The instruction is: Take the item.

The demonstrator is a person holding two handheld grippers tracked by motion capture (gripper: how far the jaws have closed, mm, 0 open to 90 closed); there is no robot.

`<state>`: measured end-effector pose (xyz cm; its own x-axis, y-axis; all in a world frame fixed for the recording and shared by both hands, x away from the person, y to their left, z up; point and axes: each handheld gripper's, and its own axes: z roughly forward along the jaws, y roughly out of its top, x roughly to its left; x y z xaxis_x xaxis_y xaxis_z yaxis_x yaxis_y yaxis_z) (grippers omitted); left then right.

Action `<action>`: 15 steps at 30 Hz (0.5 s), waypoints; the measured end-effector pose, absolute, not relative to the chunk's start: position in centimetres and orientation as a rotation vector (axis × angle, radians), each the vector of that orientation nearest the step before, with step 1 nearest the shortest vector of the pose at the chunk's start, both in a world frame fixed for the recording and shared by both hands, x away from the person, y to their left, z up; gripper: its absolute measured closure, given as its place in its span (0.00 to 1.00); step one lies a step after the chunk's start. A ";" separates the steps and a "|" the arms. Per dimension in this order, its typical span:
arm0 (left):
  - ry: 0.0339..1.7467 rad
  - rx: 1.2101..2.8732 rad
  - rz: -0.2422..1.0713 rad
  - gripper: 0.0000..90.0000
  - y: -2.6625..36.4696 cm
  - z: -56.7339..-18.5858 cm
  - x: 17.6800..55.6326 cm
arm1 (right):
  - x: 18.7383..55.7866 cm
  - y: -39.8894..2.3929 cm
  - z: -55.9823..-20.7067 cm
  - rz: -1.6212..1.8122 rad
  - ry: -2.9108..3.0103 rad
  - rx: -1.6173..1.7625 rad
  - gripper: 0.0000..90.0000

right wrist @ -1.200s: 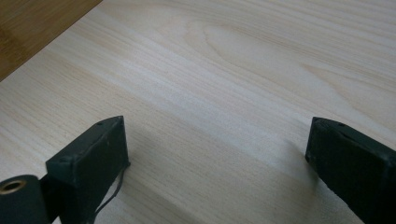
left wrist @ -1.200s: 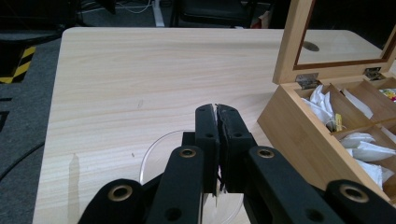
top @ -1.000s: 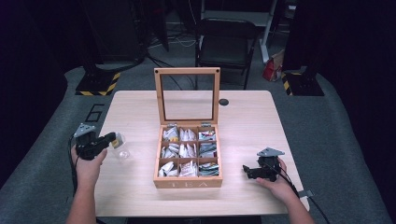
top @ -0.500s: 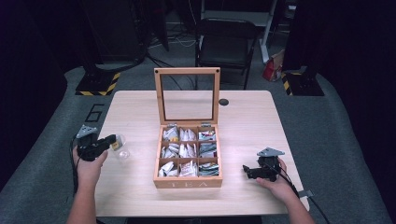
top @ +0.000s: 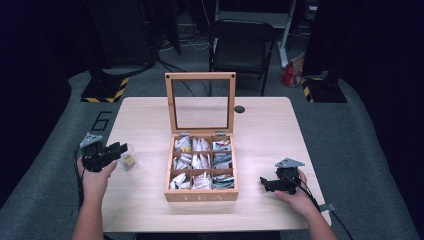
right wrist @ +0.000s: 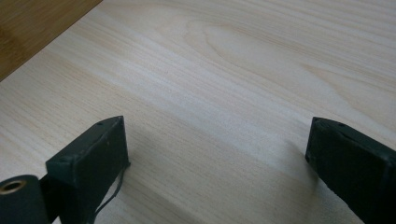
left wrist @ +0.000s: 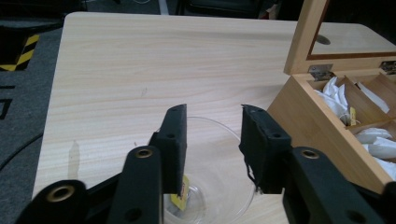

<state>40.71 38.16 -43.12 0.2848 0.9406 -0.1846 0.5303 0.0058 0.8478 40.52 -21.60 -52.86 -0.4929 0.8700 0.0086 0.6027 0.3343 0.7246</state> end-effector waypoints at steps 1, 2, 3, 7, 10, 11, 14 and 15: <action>1.370 1.645 0.571 0.65 38.1 -43.1 40.7 | 40.5 -21.6 -52.9 0.961 2.221 1.302 0.06; 1.370 1.645 0.571 0.64 38.1 -43.1 40.7 | 40.5 -21.6 -52.9 0.961 2.221 1.302 0.06; 1.369 1.634 0.573 0.63 37.9 -43.0 40.7 | 40.5 -21.6 -52.9 0.961 2.224 1.299 0.06; 1.359 1.643 0.576 0.59 37.8 -42.6 40.7 | 40.5 -21.6 -52.9 0.961 2.222 1.302 0.06; 1.350 1.640 0.579 0.57 37.6 -42.4 40.6 | 40.5 -21.6 -52.9 0.962 2.222 1.301 0.06; 1.349 1.641 0.578 0.57 37.5 -42.4 40.6 | 40.5 -21.6 -52.9 0.962 2.223 1.301 0.06; 1.342 1.639 0.582 0.55 37.2 -42.3 40.7 | 40.5 -21.6 -52.9 0.962 2.222 1.301 0.06; 1.339 1.645 0.578 0.54 37.1 -42.2 40.7 | 40.5 -21.6 -52.9 0.961 2.223 1.302 0.06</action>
<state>40.69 37.14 -42.23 0.3016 0.9362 -0.1803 0.5105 0.0011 0.8599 40.51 -21.60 -52.86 -0.4928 0.8701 0.0095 0.6029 0.3335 0.7248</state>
